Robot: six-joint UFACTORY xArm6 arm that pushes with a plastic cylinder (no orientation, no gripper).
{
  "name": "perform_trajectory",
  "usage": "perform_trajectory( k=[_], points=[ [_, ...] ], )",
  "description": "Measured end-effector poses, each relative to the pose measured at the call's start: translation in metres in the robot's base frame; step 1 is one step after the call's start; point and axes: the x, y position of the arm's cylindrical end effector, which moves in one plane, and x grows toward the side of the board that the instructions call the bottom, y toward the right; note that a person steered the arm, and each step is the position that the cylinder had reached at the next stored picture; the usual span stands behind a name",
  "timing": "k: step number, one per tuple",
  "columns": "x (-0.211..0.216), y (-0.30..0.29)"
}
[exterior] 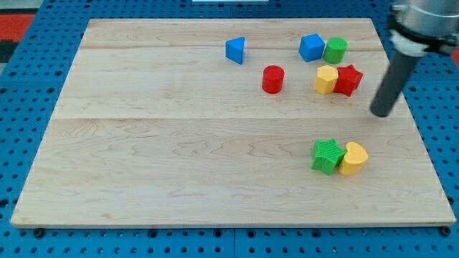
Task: Move green star into heart
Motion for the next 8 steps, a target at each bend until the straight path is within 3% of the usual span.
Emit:
perform_trajectory(
  k=[1, 2, 4, 5, 7, 8],
  points=[
    [-0.063, 0.028],
    [-0.093, 0.016],
    [-0.066, -0.105],
    [-0.05, -0.114],
    [-0.083, -0.125],
    [-0.098, -0.182]
  ],
)
